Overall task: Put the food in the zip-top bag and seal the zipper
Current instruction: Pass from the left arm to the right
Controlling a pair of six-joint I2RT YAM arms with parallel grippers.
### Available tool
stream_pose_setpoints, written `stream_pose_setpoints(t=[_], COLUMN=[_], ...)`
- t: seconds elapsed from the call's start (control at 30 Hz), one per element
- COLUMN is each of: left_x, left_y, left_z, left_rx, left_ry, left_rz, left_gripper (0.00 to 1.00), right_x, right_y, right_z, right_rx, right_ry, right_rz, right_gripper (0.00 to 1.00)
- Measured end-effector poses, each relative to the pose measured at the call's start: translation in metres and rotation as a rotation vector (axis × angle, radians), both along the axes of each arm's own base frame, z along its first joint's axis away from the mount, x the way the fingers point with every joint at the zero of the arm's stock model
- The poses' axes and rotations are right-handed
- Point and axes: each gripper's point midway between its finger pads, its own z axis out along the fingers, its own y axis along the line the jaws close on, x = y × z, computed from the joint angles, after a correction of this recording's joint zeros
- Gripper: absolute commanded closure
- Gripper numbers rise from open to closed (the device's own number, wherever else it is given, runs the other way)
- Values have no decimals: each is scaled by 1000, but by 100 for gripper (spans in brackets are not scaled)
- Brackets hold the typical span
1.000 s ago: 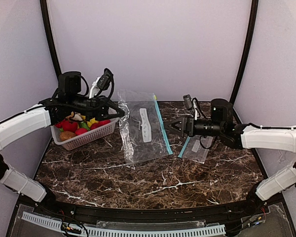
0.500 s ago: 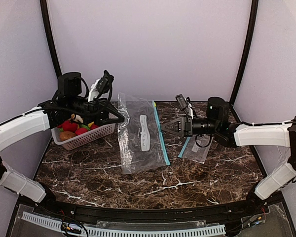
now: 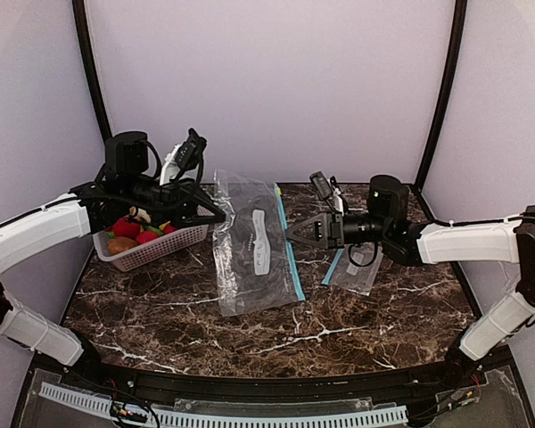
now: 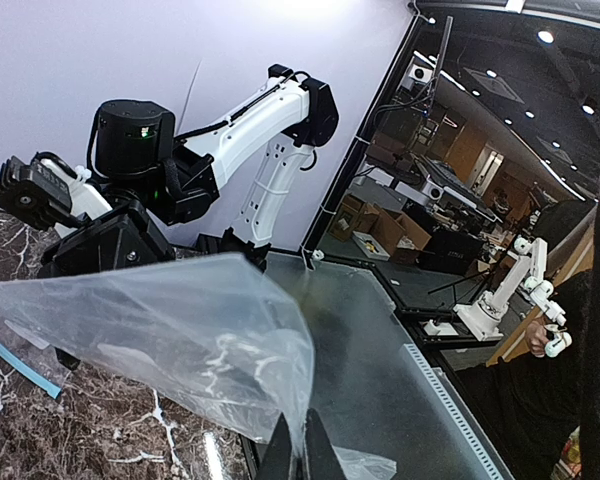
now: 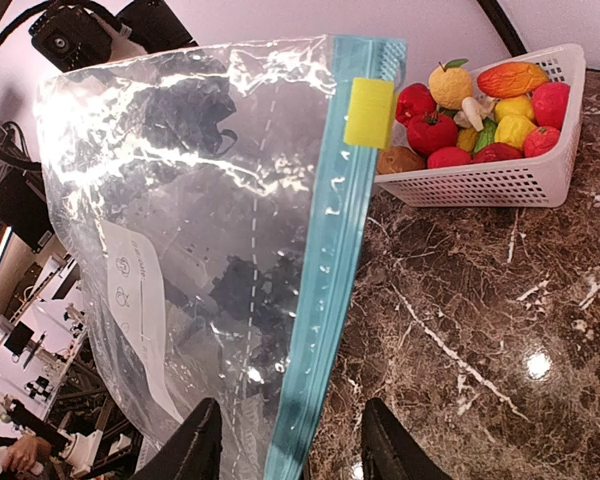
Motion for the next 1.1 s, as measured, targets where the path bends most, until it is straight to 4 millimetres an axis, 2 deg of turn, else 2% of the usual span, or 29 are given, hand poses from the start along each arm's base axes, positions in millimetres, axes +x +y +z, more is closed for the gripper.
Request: stream_pose_setpoints(t=[0.23, 0.37, 0.43, 0.5, 0.53, 0.57, 0.6, 0.67, 0.8, 0.93, 1.03, 1.1], left_x=[-1, -1, -1, 0, 0, 0, 1, 8, 34, 72, 88, 89], left_y=[-1, -2, -2, -2, -2, -2, -3, -3, 3, 33, 55, 59], left_z=[-2, -3, -2, -3, -4, -6, -8, -10, -12, -7, 2, 7], left_rx=[3, 4, 4, 5, 5, 12, 22, 50, 107, 140, 137, 127], left_ry=[4, 6, 6, 2, -4, -1, -4, -23, -85, -136, -178, -201], left_rz=[-5, -8, -7, -4, -2, 3, 12, 59, 210, 444, 577, 610], left_gripper=[99, 99, 99, 88, 69, 59, 42, 28, 18, 11, 9, 8], right_x=[-4, -3, -2, -1, -1, -1, -2, -1, 0, 0, 0, -4], right_y=[6, 6, 6, 5, 4, 3, 1, -3, -15, -30, -36, -36], right_z=[-1, -1, -2, -4, -4, -3, -3, 0, 17, 34, 34, 27], right_rx=[-1, -3, -10, -22, -28, -35, -47, -74, -123, -185, -245, -289], right_ry=[6, 6, 6, 1, -3, -9, -15, -35, -111, -182, -208, -205], right_rz=[22, 14, 6, -5, -10, -17, -26, -49, -113, -178, -198, -186], right_gripper=[78, 98, 100, 100, 100, 100, 100, 100, 100, 100, 100, 100])
